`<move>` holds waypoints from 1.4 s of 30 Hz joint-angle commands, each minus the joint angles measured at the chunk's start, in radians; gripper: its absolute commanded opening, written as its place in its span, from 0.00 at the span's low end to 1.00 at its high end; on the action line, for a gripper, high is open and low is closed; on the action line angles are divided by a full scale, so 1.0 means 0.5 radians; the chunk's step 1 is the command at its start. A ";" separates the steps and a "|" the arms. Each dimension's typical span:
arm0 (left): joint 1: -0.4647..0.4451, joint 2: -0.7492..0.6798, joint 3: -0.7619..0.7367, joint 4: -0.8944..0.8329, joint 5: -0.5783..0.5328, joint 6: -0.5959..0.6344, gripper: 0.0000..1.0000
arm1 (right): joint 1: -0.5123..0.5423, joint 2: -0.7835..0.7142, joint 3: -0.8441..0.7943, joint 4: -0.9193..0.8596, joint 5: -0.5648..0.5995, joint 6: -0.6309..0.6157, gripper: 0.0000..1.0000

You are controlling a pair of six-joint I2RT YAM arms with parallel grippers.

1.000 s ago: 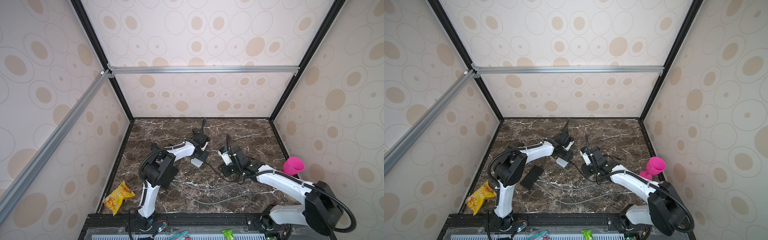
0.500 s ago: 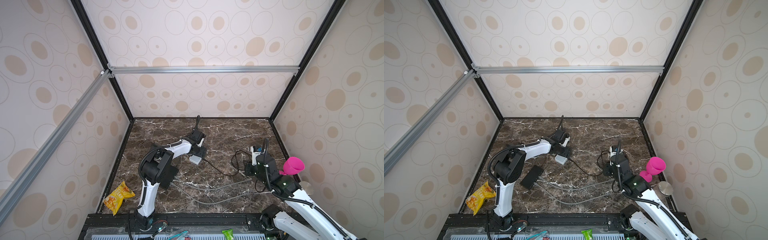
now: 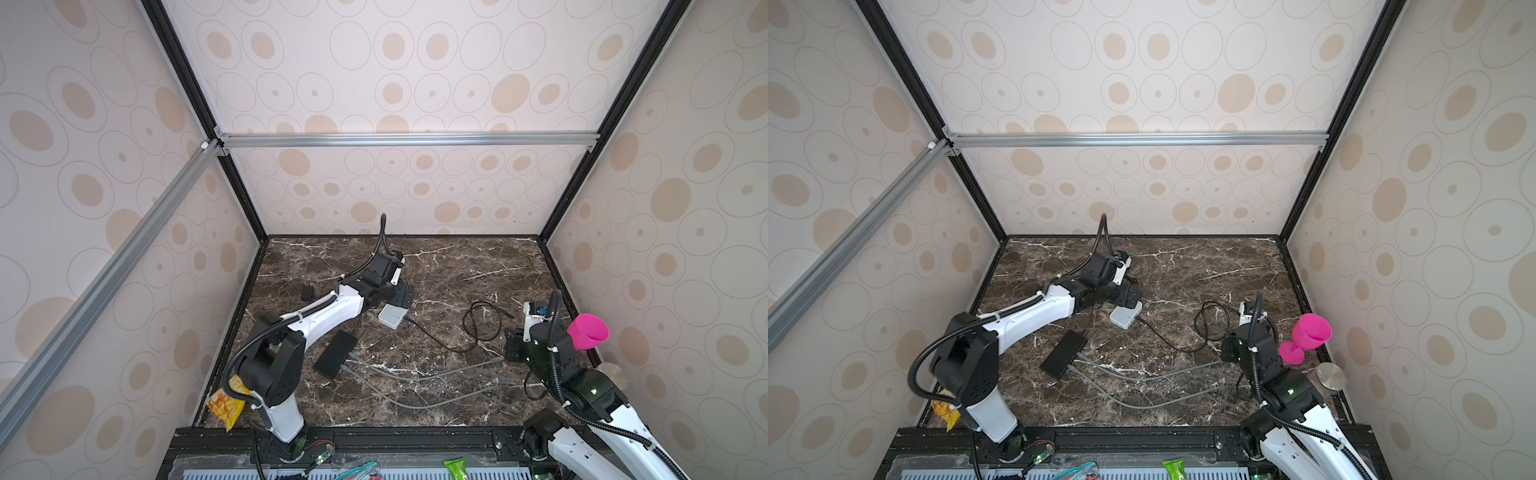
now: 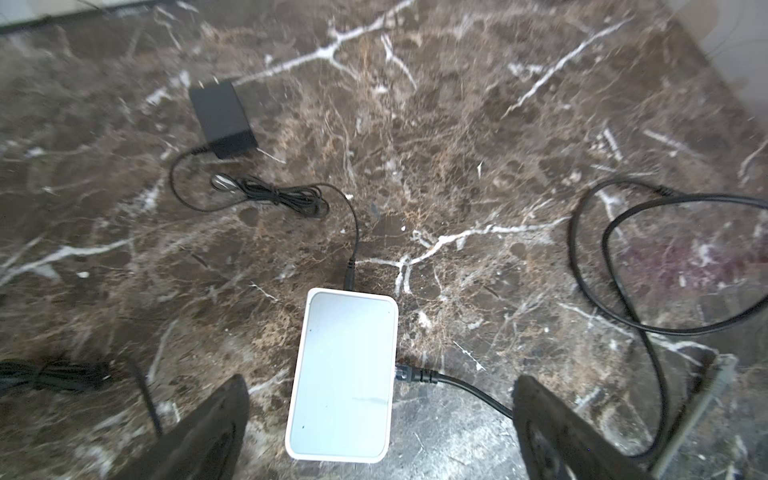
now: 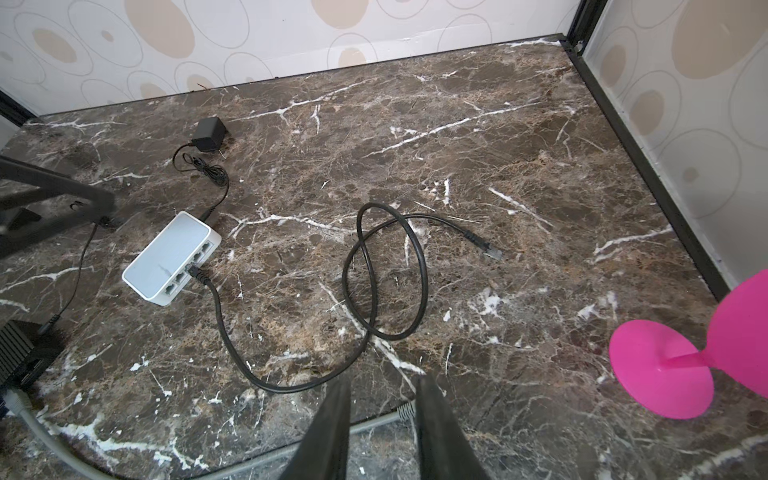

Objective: Insert the plug into the switch port

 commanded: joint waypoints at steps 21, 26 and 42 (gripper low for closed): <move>0.347 0.223 -0.600 0.994 0.785 -0.243 0.72 | -0.007 0.474 -0.236 0.315 -0.566 0.070 0.38; 0.348 0.370 -0.518 0.946 0.780 -0.219 0.70 | -0.007 0.455 -0.234 0.296 -0.575 0.060 0.41; 0.276 0.220 -0.774 1.184 0.888 -0.320 0.57 | -0.007 0.193 -0.339 0.299 -0.522 0.078 0.44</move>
